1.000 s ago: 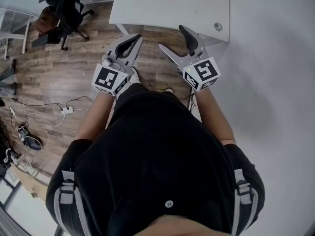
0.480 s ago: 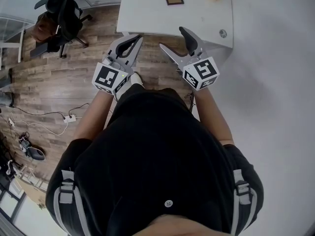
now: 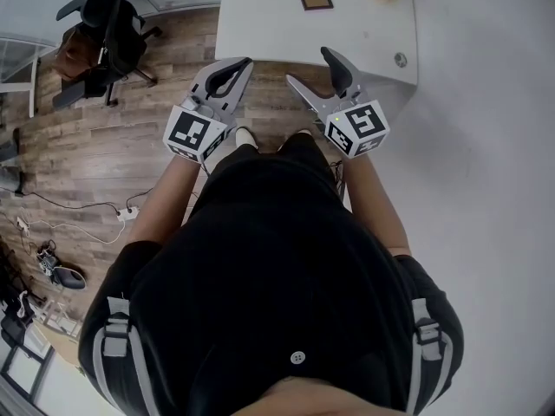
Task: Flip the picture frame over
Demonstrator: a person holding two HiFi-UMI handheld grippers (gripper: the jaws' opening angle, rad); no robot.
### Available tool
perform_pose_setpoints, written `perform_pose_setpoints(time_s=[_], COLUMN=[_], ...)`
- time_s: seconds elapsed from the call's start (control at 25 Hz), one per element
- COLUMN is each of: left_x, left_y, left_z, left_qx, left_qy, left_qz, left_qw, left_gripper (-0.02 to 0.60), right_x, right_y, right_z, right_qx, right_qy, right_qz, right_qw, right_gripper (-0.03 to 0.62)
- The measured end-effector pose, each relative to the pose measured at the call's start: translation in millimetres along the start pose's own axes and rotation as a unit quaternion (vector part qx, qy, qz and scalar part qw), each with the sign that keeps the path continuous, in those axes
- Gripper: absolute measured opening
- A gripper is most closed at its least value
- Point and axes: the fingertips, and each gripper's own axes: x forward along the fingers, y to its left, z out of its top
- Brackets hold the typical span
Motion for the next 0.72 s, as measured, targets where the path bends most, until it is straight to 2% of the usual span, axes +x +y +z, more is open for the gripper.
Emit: perform_pose_setpoints(time_s=[0.32, 0.72], left_x=[37, 133], left_y=[25, 54], left_z=[-6, 5], left_qx=[0.001, 0.013], left_qy=[0.014, 0.029], left_qz=[0.006, 0.018], left_qw=[0.9999, 0.9993], left_gripper=[0.005, 0.005], right_x=[25, 53], right_y=[-45, -142], right_z=[-2, 12], right_qx=[0.011, 0.019], right_qy=[0.000, -0.003], right_qz=[0.000, 0.011], right_qw=[1.000, 1.000], right_gripper=[0.371, 0.371])
